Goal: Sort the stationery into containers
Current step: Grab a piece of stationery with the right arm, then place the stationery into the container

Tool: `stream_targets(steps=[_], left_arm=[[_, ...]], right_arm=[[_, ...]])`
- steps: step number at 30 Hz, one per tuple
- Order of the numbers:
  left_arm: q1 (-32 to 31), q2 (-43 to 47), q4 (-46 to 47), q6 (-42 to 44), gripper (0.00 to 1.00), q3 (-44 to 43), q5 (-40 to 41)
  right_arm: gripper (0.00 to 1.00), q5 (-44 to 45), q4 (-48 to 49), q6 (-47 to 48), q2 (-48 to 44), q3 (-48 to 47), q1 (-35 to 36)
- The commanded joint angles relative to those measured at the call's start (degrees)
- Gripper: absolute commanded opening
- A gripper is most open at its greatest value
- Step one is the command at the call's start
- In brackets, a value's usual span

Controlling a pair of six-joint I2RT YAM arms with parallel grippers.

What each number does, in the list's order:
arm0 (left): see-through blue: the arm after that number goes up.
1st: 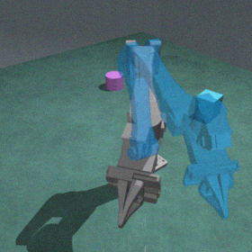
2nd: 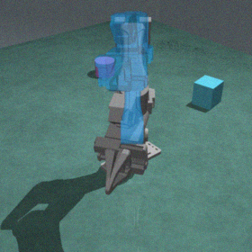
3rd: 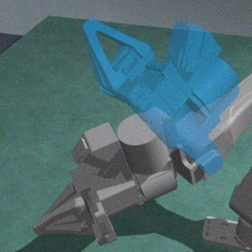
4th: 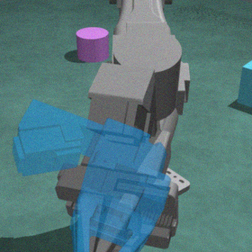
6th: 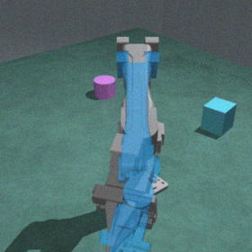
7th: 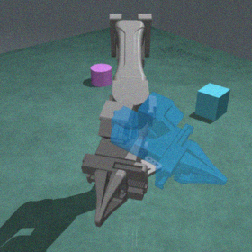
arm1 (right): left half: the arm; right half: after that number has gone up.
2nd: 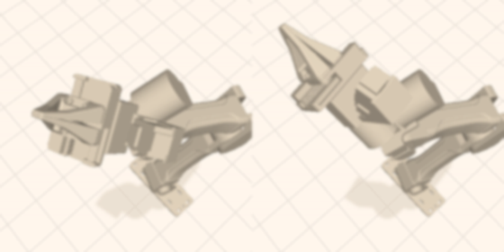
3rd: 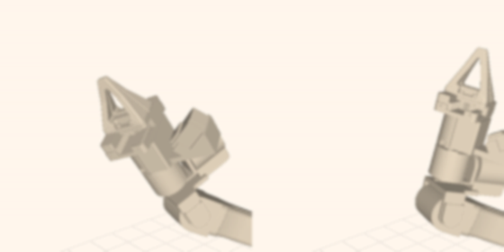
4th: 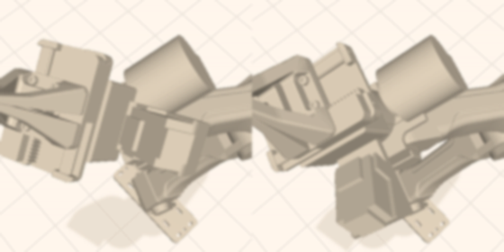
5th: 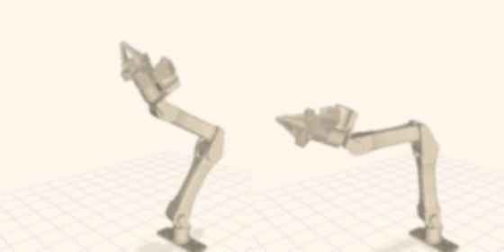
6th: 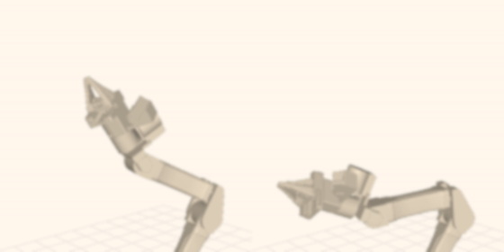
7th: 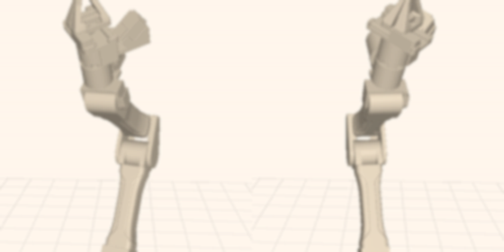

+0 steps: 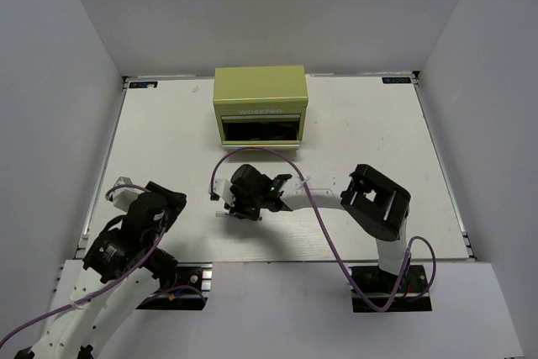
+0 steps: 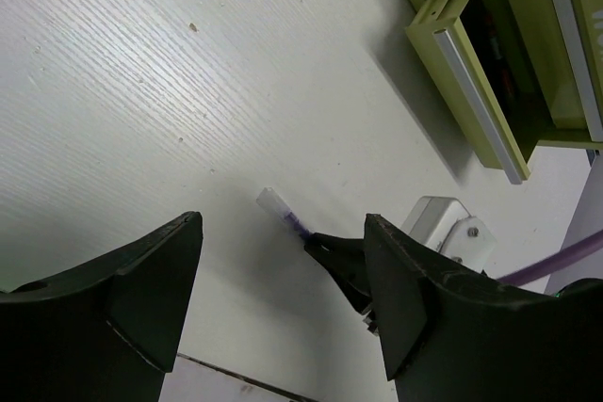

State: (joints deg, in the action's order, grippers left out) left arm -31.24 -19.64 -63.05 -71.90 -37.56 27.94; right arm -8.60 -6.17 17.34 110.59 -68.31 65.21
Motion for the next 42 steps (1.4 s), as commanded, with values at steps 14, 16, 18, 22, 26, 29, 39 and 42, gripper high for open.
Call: stream_targets(steps=[14,16,18,22,26,29,39,42], left_arm=[[-0.04,-3.65,7.58,0.09,0.82,1.97,1.15],[-0.04,-4.26,8.64,0.61,0.82,2.58,0.62],[-0.04,-4.88,10.22,1.23,0.82,3.11,-0.08],[-0.04,-5.41,12.5,1.76,0.82,4.16,-1.49],[-0.04,-5.94,13.74,2.28,0.82,4.69,-2.54],[-0.04,-7.26,14.88,3.34,0.84,4.69,-3.6],[-0.04,-7.7,14.88,3.34,0.84,4.69,-4.65],[-0.04,-7.7,15.5,3.34,0.84,5.21,-4.65]], right_arm=[[0.0,1.3,-9.64,19.56,-14.42,-4.01,-14.49],[0.0,2.8,-9.47,21.84,-14.43,-6.73,-15.72],[0.0,4.46,-8.86,24.04,-14.0,-9.02,-18.18],[0.0,4.38,-8.42,29.4,-11.1,-13.77,-22.14],[0.0,4.03,-7.8,35.82,-5.93,-16.58,-23.81],[0.0,2.54,-10.86,37.94,-2.14,-23.15,-25.04],[0.26,-1.59,-17.46,39.0,5.87,-32.32,-25.92],[0.42,-3.87,-20.18,38.21,5.52,-33.81,-25.84]])
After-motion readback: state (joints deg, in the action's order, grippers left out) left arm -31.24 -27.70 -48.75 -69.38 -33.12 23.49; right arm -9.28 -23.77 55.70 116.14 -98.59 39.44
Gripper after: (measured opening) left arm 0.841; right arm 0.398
